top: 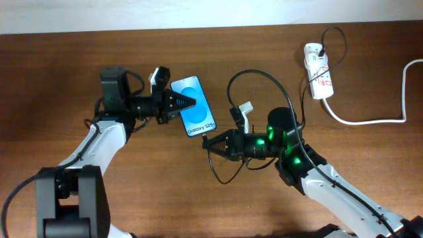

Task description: Plug charger to phone and switch on socket

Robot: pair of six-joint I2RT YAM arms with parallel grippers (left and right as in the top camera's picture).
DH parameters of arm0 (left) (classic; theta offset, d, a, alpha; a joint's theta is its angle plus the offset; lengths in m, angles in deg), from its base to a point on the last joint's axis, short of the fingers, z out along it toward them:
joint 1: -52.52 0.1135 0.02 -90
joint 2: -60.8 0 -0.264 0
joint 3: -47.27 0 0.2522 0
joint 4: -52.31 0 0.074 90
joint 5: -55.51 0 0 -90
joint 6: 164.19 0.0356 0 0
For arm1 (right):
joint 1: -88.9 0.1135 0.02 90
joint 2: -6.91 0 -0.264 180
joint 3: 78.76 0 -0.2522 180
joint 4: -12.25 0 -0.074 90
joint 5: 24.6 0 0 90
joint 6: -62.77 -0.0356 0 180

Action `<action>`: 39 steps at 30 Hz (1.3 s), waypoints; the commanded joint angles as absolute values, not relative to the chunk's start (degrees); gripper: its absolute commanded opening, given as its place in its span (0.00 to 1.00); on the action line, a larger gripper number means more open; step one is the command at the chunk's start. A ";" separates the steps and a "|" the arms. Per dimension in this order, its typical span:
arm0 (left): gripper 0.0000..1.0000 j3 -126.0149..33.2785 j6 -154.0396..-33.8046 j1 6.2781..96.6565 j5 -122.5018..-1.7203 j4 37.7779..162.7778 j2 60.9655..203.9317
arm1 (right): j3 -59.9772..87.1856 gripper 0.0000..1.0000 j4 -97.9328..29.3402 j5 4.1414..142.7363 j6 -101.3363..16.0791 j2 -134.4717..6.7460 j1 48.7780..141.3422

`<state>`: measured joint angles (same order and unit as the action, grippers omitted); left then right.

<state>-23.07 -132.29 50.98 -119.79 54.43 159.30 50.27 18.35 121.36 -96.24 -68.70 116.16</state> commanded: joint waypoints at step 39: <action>0.00 -23.64 -130.46 51.17 -124.53 54.06 159.26 | 50.64 0.04 20.29 126.69 -83.68 -70.39 116.58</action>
<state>-23.07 -130.81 50.98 -122.61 54.41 159.30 50.33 20.16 125.73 -84.27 -70.19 116.16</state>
